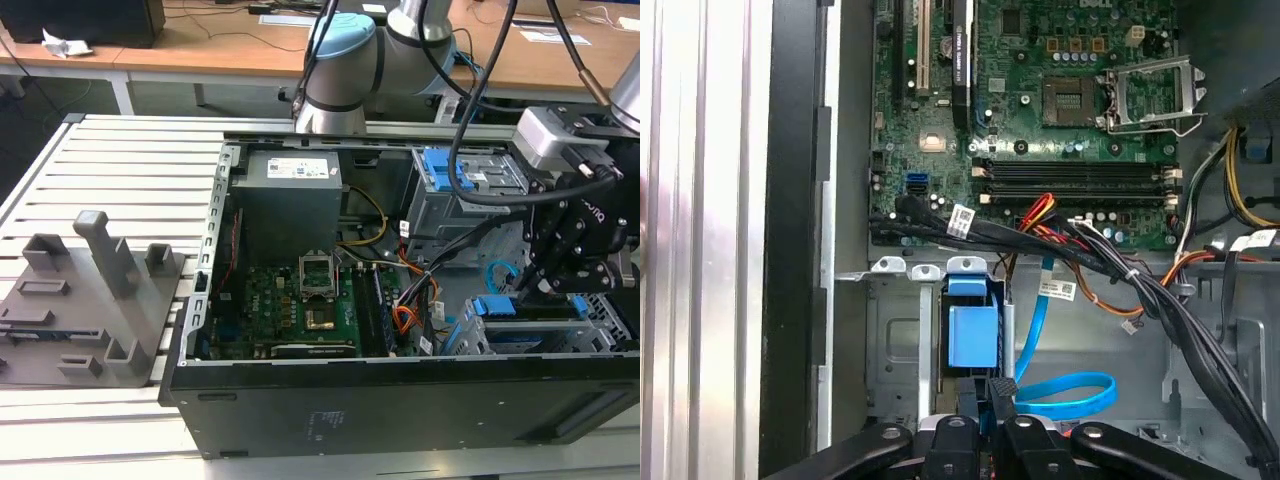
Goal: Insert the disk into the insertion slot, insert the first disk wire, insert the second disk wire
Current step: 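Insert the second disk wire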
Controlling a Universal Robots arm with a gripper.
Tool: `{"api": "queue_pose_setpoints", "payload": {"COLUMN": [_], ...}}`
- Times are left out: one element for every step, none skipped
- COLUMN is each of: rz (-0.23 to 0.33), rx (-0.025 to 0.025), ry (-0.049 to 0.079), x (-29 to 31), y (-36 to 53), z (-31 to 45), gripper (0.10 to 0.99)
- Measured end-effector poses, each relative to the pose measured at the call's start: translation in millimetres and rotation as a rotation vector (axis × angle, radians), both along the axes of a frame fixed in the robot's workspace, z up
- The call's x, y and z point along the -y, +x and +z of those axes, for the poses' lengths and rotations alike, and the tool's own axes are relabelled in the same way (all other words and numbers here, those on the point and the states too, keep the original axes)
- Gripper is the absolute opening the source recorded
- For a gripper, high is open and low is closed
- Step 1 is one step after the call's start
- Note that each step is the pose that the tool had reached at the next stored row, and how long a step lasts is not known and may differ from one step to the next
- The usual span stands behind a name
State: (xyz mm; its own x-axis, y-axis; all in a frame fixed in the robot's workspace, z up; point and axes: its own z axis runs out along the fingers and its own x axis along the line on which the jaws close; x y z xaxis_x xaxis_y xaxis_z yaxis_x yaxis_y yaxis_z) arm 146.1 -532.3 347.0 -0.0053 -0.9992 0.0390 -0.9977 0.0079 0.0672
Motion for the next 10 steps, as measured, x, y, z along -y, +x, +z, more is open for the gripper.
{"api": "queue_pose_setpoints", "payload": {"rz": [0.0,0.0,0.0,0.0,0.0,0.0,-0.001,-0.002,-0.003,-0.003], "rx": [-0.0004,-0.0005,-0.0008,-0.0008,-0.001,-0.0012,-0.0012,-0.0012,-0.0012,-0.0012], "ry": [0.0,0.0,0.0,0.0,0.0,0.0,0.0,0.0,0.001,0.001], "x": [-1.4,-2.3,-3.2,-3.3,-3.3,-3.3,-3.1,-2.8,-2.5,-1.9], "y": [1.8,3.0,4.9,6.1,6.8,8.5,8.7,8.8,8.9,9.2], "z": [-0.7,-1.2,-1.8,-1.9,-2.2,-3.2,-4.0,-4.9,-5.2,-5.5], "gripper": [0.165,0.165,0.165,0.165,0.165,0.165,0.165,0.165,0.165,0.165]}}
